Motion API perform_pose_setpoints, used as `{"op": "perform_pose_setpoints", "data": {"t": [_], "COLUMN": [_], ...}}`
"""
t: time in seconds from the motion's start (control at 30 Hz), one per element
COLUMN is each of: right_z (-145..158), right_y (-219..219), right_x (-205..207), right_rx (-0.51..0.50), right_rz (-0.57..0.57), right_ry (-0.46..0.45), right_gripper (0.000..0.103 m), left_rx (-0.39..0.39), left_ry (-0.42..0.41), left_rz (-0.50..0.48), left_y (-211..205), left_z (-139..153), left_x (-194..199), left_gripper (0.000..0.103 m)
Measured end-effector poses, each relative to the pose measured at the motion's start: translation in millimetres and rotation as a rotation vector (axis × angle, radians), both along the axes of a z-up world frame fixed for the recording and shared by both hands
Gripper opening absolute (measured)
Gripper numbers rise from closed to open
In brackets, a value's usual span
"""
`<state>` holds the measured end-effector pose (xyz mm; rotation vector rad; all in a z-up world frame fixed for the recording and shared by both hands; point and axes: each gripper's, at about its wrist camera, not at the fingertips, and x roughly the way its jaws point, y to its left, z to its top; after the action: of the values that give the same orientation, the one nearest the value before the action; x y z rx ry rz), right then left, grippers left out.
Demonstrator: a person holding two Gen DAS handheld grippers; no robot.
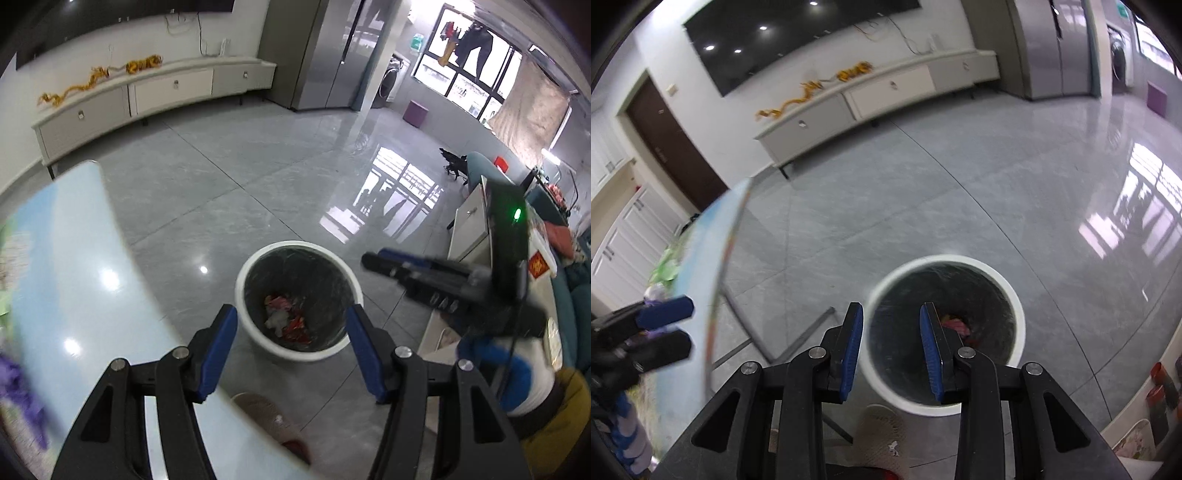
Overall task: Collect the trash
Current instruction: 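Carry items to the bin and open both tools to drop them, then grasp the purple bag with the right tool while the left tool grasps white plastic bags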
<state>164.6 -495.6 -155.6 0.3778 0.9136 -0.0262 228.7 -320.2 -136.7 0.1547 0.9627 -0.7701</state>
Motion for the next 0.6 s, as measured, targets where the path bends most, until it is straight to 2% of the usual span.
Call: {"op": "perform_pose_setpoints", "data": {"t": [0.3, 0.47, 0.6], "right_z": [67, 100, 112], "right_y": [62, 107, 152], "right_x": [-28, -27, -16], "right_rx": [-0.024, -0.039, -0.054], "right_rz": [0.104, 0.178, 0.25], "right_ry": [-0.12, -0.175, -0.177], "right_gripper": [0.032, 0.036, 0.036], "left_rx": [-0.023, -0.064, -0.08], "left_ry": [-0.121, -0.155, -0.169], "left_rz": [0.128, 0.266, 0.386], "left_y": [122, 214, 289], "left_z": [40, 50, 48], "left_x": [-31, -38, -38], "left_gripper": [0.06, 0.06, 0.06]}}
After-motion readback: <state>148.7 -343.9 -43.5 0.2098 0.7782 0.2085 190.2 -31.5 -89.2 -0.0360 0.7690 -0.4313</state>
